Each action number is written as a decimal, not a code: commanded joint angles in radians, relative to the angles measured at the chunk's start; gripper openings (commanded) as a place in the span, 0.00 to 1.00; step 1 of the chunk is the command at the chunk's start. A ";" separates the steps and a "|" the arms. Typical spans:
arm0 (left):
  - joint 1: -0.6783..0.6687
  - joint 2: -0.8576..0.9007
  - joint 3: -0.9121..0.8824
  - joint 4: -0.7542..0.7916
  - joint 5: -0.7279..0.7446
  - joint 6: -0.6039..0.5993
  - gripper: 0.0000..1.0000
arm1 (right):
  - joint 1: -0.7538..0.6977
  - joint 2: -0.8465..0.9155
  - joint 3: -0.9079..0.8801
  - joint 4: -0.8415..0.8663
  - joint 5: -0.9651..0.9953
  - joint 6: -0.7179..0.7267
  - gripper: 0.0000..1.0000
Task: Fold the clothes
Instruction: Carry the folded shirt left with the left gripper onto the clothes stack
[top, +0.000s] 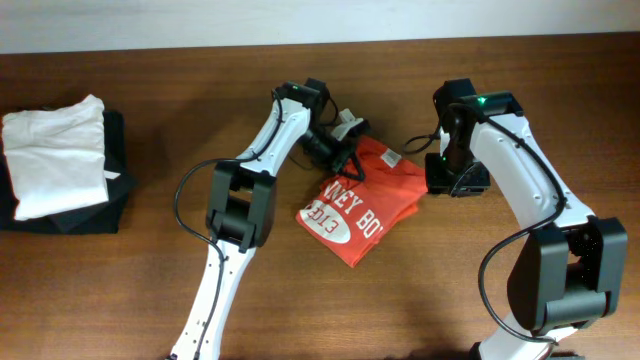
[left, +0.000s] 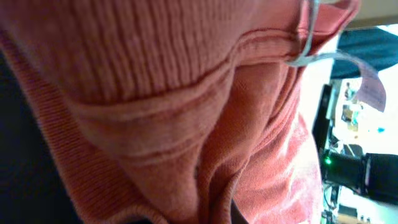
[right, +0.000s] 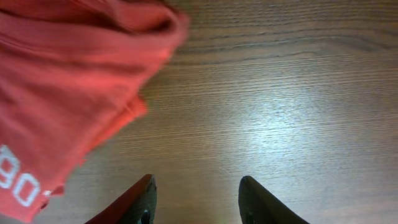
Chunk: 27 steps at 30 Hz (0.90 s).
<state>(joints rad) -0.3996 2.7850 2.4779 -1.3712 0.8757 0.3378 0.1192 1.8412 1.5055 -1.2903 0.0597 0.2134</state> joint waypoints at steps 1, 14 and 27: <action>0.110 0.023 0.108 -0.041 -0.336 -0.103 0.01 | -0.022 0.000 0.014 -0.003 0.062 0.011 0.47; 0.386 -0.029 0.430 -0.317 -0.799 -0.269 0.01 | -0.200 0.000 0.014 -0.035 0.054 -0.023 0.47; 0.417 -0.541 -0.054 -0.317 -1.030 -0.346 0.01 | -0.207 0.000 0.014 -0.058 0.055 -0.027 0.47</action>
<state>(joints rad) 0.0128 2.3993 2.5320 -1.6840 -0.0536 0.0399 -0.0830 1.8412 1.5055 -1.3430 0.0971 0.1936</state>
